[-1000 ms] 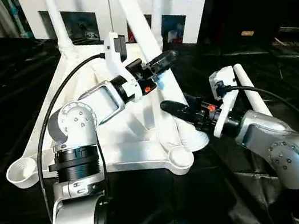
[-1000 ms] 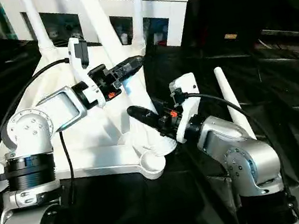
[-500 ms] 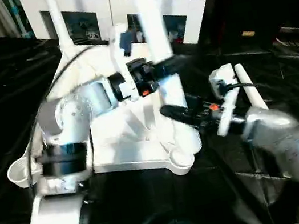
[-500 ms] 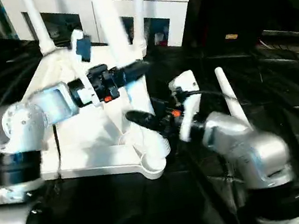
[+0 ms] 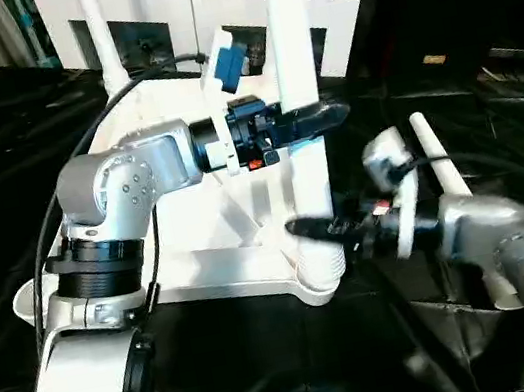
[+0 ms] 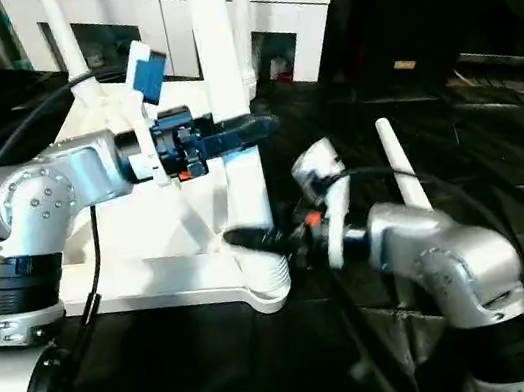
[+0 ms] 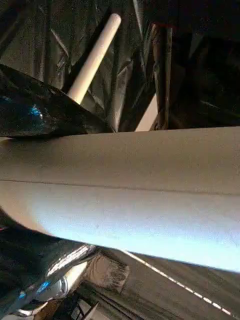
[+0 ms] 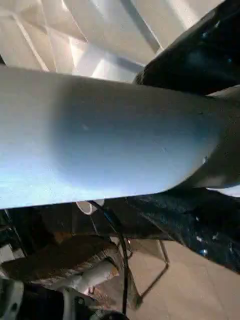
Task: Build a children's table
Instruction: Pick table leg
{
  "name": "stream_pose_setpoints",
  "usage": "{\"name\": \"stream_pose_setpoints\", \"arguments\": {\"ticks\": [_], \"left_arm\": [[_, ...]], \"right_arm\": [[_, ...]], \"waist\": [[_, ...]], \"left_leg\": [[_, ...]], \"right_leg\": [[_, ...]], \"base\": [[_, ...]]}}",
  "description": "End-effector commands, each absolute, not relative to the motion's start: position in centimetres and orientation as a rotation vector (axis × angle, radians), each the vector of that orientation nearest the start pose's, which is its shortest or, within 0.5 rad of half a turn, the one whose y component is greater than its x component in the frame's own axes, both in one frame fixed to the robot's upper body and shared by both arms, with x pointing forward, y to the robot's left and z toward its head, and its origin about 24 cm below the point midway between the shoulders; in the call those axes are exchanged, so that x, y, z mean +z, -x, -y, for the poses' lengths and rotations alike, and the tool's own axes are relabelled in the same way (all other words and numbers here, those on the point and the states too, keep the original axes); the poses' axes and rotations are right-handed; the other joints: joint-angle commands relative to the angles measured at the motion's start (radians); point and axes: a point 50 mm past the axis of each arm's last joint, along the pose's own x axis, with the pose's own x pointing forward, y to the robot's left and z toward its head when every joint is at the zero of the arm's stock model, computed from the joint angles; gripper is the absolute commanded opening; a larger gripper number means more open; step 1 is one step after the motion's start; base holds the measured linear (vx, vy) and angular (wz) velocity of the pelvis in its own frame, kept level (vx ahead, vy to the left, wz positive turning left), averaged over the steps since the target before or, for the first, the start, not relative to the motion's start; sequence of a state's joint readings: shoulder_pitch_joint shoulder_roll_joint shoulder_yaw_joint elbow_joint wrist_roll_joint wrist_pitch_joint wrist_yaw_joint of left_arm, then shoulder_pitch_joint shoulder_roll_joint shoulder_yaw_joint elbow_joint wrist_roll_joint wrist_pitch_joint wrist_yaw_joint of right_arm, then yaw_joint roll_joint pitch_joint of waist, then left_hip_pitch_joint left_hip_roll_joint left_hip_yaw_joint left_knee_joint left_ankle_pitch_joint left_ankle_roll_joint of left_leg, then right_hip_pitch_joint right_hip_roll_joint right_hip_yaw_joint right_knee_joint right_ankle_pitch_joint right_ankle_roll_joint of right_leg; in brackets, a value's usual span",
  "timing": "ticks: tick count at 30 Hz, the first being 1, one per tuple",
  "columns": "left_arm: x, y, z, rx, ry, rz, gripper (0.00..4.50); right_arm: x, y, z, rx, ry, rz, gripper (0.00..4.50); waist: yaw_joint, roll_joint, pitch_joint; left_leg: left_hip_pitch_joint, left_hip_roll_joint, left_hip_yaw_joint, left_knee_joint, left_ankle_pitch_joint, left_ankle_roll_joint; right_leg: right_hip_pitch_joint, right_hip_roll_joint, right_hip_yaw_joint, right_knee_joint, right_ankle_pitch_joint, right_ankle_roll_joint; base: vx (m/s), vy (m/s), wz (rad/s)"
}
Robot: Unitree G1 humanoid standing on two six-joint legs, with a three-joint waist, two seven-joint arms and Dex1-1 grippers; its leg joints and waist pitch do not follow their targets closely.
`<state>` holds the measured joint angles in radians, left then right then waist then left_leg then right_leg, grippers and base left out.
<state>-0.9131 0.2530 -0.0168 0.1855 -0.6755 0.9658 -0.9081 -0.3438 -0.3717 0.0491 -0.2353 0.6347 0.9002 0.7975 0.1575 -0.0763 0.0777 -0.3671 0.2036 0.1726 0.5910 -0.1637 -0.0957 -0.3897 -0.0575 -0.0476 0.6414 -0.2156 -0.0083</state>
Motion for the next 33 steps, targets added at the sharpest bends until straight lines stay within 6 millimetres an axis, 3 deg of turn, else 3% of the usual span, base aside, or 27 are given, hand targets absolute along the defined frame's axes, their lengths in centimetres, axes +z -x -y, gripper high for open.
{"name": "stream_pose_setpoints", "arguments": {"ticks": [1, 18, 19, 23, 24, 29, 30, 33], "left_arm": [[22.7, -32.3, -6.7, -1.447, 0.305, -0.167, 1.81], [21.6, -31.9, -6.5, -1.456, 0.182, -0.130, 1.80], [21.6, -32.0, -6.4, -1.453, 0.207, -0.131, 2.36], [21.8, -32.3, -6.4, -1.426, 0.257, -0.116, 2.57], [21.8, -32.2, -6.4, -1.426, 0.249, -0.116, 2.80], [21.5, -32.1, -6.6, -1.436, 0.233, -0.144, 2.85], [21.3, -32.0, -6.7, -1.439, 0.240, -0.167, 2.54], [21.6, -32.5, -6.8, -1.403, 0.279, -0.167, 2.44]], "right_arm": [[11.7, -26.2, 12.5, 1.140, -0.245, -0.368, 2.08], [12.0, -26.6, 12.2, 1.129, -0.240, -0.334, 1.90], [12.0, -26.7, 12.3, 1.125, -0.241, -0.331, 1.90], [12.0, -26.8, 12.2, 1.118, -0.241, -0.326, 1.90], [12.0, -26.9, 12.2, 1.117, -0.241, -0.325, 1.90], [12.0, -26.9, 12.1, 1.116, -0.238, -0.323, 1.89], [12.0, -27.0, 12.1, 1.115, -0.234, -0.323, 1.89], [12.1, -27.0, 12.1, 1.111, -0.226, -0.317, 1.89]], "waist": [[0.004, 0.014, -0.083], [0.012, 0.009, -0.083], [0.013, 0.008, -0.083], [0.013, 0.007, -0.083], [0.014, 0.009, -0.083], [0.013, 0.010, -0.083], [0.012, 0.010, -0.084], [0.012, 0.010, -0.083]], "left_leg": [[0.011, 0.020, -0.007, -0.061, -0.121, -0.032], [0.010, 0.022, -0.005, -0.061, -0.114, -0.034], [0.010, 0.021, -0.005, -0.061, -0.113, -0.034], [0.009, 0.022, -0.006, -0.060, -0.116, -0.033], [0.010, 0.021, -0.006, -0.060, -0.115, -0.032], [0.010, 0.021, -0.005, -0.060, -0.112, -0.032], [0.010, 0.020, -0.005, -0.060, -0.114, -0.033], [0.010, 0.021, -0.006, -0.060, -0.119, -0.035]], "right_leg": [[0.059, -0.076, 0.043, -0.067, -0.015, -0.191], [0.056, -0.077, 0.043, -0.066, -0.021, -0.179], [0.057, -0.077, 0.044, -0.066, -0.024, -0.179], [0.056, -0.078, 0.044, -0.067, -0.043, -0.176], [0.056, -0.078, 0.044, -0.068, -0.044, -0.175], [0.055, -0.076, 0.044, -0.067, -0.033, -0.173], [0.055, -0.075, 0.043, -0.066, -0.033, -0.174], [0.056, -0.076, 0.043, -0.067, -0.042, -0.173]], "base": [[0.000, 0.000, 0.00], [0.000, 0.000, 0.00], [0.000, 0.000, 0.00], [0.000, 0.000, 0.00], [0.000, 0.000, 0.00], [0.000, 0.000, 0.00], [0.000, 0.000, 0.00], [0.000, 0.000, 0.00]]}}
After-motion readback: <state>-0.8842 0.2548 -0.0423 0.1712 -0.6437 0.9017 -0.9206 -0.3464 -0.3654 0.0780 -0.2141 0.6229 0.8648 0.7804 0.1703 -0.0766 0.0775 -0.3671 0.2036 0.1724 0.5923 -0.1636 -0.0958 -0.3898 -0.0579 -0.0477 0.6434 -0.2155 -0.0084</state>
